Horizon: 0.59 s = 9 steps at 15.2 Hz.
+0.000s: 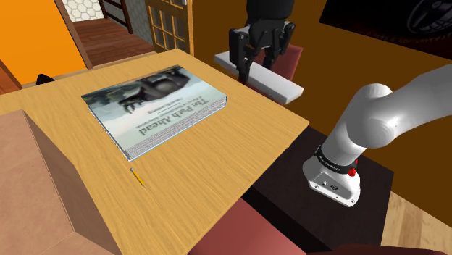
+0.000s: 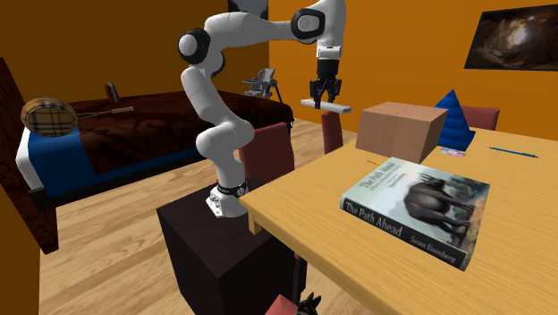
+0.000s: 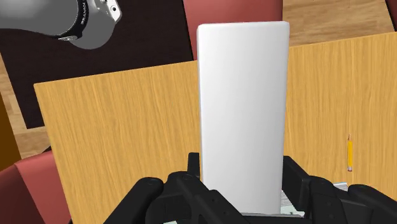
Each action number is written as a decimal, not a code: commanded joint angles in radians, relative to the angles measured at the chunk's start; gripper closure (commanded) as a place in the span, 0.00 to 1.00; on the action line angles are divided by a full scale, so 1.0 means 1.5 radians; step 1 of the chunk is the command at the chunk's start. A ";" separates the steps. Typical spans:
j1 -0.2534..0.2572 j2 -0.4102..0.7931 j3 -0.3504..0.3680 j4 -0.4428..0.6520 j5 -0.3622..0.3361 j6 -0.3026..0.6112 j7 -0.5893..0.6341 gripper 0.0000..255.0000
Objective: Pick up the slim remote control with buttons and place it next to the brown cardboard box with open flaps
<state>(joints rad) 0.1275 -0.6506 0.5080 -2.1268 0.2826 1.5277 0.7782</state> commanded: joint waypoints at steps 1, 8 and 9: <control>-0.004 0.035 0.038 0.033 0.006 0.009 0.038 1.00; -0.033 0.173 0.180 0.165 -0.016 0.033 0.173 1.00; -0.039 0.198 0.204 0.187 -0.026 0.036 0.195 1.00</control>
<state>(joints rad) 0.0817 -0.3983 0.7769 -1.9006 0.2621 1.5891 1.0321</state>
